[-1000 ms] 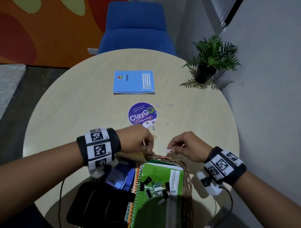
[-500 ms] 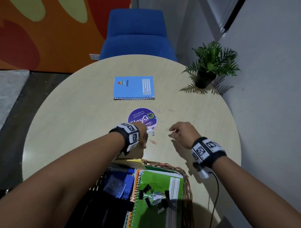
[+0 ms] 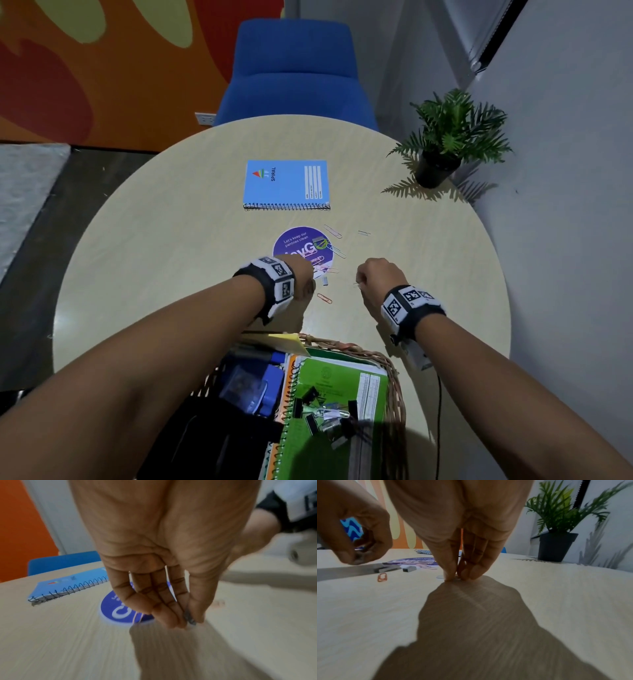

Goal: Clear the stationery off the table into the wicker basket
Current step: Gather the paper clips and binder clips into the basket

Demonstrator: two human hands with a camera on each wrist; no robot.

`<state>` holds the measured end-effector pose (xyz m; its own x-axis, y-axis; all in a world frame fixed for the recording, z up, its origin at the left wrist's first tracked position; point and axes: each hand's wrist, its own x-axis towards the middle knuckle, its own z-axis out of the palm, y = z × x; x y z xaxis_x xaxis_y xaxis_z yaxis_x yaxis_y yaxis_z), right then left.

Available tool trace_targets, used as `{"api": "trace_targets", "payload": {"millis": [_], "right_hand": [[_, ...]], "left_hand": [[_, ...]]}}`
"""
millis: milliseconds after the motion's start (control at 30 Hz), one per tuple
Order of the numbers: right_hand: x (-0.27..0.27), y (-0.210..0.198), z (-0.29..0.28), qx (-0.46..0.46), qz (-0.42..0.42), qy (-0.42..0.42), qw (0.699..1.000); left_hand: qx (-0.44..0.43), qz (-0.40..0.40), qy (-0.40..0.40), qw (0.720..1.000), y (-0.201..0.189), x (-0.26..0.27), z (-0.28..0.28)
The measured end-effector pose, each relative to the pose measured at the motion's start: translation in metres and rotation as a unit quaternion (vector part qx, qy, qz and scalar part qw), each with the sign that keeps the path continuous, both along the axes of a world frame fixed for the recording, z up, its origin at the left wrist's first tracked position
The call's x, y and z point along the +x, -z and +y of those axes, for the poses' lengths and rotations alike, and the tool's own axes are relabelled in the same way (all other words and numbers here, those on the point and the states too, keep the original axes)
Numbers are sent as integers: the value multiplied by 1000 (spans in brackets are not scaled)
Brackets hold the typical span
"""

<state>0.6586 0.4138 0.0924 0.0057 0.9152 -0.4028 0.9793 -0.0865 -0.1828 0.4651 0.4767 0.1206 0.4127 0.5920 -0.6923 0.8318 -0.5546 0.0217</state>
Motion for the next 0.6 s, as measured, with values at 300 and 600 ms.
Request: {"api": "trace_targets", "payload": {"millis": [300,600], "right_hand": [[8,-7,-23,-16,37,56,998],[16,-64,-57,18,239,83,967]], "left_hand": [[-109,-243,-17,964,-105,-5,-56],[-147,-199,76,966,-110,-24,-133]]}}
